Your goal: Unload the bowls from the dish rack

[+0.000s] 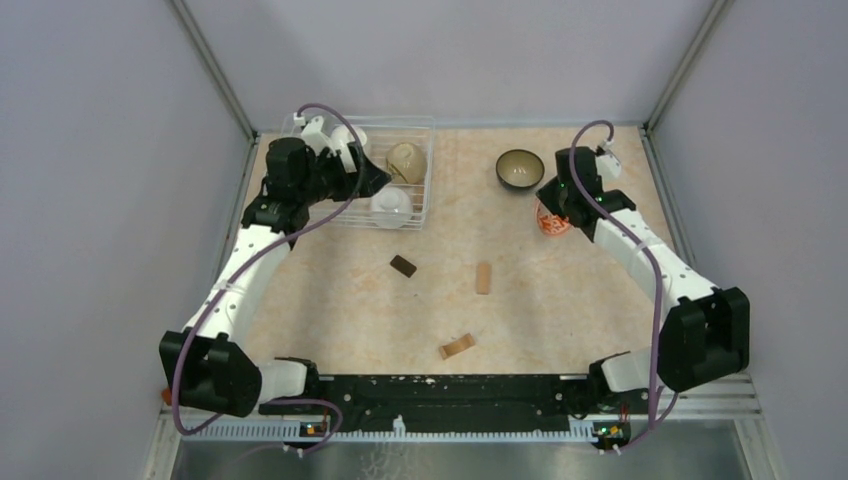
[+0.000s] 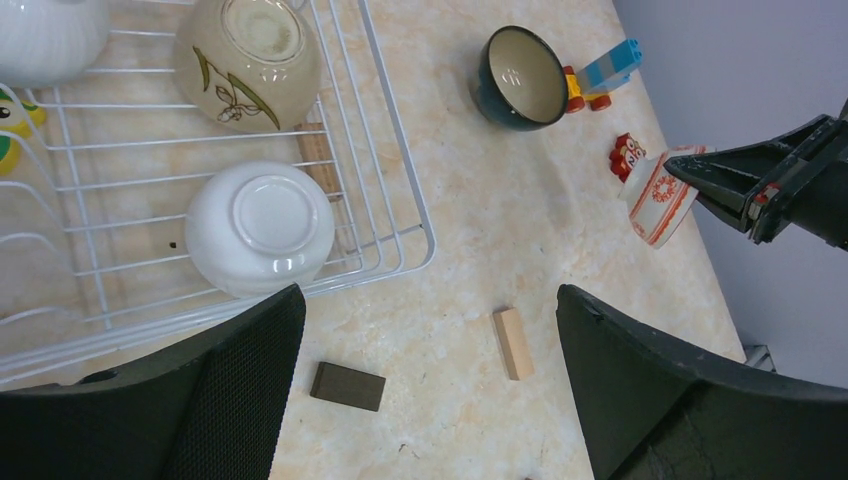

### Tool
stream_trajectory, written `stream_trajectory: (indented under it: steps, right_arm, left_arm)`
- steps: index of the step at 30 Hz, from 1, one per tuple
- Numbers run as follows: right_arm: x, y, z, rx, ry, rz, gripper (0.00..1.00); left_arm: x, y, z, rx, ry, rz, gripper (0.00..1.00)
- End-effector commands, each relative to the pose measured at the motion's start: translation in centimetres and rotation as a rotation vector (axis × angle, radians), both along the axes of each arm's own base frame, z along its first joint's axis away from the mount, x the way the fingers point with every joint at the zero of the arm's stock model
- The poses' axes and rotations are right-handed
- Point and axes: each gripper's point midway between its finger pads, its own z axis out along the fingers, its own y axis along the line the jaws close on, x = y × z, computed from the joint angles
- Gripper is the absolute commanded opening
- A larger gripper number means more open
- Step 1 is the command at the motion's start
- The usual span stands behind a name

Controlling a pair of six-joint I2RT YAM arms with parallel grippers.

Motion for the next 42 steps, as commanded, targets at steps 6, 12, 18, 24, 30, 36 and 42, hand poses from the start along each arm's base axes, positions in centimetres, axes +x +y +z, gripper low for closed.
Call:
stream_trajectory:
  steps: [6, 12, 18, 24, 30, 36, 42]
  right_arm:
    - [3.3, -3.8, -0.4, -0.752, 0.115, 0.449, 0.00]
    - [4.4, -4.2, -4.1, -0.788, 0.286, 0.478, 0.00]
    - [5.1, -4.1, -6.6, -0.766, 0.338, 0.550, 0.00]
    - [5.9, -4.5, -7.6, -0.776, 0.373, 0.579, 0.00]
    - [6.2, -4.9, -8.7, -0.800, 0.412, 0.574, 0.03]
    - [6.3, -5.1, -9.2, -0.805, 0.419, 0.566, 0.10]
    - [6.3, -5.0, -8.5, -0.803, 0.399, 0.559, 0.27]
  left_arm:
    - [0.2, 1.0, 1.2, 0.044, -0.071, 0.035, 0.99]
    - [0.2, 1.1, 1.1, 0.053, -0.074, 0.033, 0.99]
    - [0.1, 1.3, 0.8, 0.070, -0.071, 0.037, 0.99]
    - [0.2, 1.3, 0.4, 0.075, -0.064, 0.036, 0.99]
    - [0.4, 1.4, -0.1, 0.084, -0.058, 0.035, 0.99]
    - [0.5, 1.6, -0.6, 0.096, -0.057, 0.041, 0.99]
    - [0.6, 1.6, -0.9, 0.105, -0.056, 0.040, 0.99]
